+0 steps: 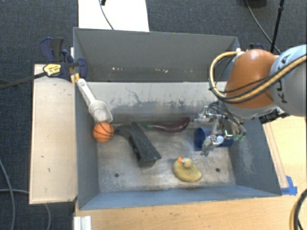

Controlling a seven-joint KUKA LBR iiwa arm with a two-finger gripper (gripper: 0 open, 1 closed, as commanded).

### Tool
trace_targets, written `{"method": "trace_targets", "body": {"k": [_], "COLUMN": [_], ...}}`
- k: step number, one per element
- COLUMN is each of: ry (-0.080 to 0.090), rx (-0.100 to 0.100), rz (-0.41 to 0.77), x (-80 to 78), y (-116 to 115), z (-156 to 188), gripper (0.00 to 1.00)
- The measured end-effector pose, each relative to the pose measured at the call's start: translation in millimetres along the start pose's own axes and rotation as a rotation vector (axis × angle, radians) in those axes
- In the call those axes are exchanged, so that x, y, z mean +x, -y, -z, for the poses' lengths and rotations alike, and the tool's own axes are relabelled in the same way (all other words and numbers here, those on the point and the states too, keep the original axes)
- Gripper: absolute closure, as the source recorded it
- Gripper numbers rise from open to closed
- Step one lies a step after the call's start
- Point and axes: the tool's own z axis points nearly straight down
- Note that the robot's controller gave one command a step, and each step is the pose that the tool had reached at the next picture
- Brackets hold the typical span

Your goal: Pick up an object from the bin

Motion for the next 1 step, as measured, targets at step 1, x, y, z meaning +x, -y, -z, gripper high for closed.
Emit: {"method": "trace_targets", "body": {"k": [1], "ry": [0.008], "rx": [0.001], "rz": [0.001], "x": [-1.9], "y": [0.0], "z": [4.4], "gripper": [0.00]}}
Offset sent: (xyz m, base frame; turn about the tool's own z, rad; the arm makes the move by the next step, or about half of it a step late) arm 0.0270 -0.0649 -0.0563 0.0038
